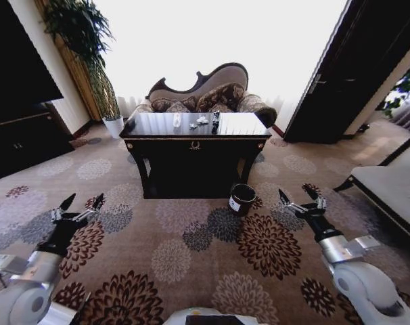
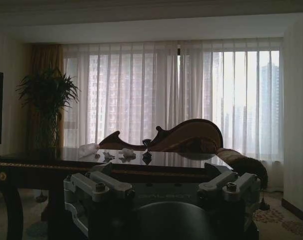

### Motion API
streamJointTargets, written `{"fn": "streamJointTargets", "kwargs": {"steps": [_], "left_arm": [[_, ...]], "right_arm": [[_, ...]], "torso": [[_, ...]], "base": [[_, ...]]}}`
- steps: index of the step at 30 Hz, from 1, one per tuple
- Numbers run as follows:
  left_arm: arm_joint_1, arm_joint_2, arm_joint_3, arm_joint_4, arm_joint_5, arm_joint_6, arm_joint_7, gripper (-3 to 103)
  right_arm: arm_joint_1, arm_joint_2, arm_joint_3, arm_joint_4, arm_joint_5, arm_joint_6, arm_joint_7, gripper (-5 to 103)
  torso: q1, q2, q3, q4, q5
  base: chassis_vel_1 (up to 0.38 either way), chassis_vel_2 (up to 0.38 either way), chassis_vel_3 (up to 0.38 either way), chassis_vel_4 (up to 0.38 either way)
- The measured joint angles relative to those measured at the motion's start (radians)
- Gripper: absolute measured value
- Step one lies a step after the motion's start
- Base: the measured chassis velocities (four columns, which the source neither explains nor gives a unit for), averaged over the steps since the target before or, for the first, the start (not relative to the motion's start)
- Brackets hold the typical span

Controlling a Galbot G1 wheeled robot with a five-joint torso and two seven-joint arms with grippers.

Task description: Move to the front of the table and place the trash on the table into the trash bin.

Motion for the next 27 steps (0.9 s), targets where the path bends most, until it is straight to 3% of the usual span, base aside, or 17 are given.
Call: {"fn": "streamJointTargets", "kwargs": {"steps": [27], "left_arm": [[0.005, -0.013, 0.002, -0.003, 0.011, -0.002, 0.008, 100]], "right_arm": [[0.015, -0.003, -0.001, -0.016, 0.008, -0.001, -0.007, 100]], "torso": [[0.0, 0.0, 0.0, 0.0, 0.0]], "base": [[0.0, 0.0, 0.0, 0.0]]}}
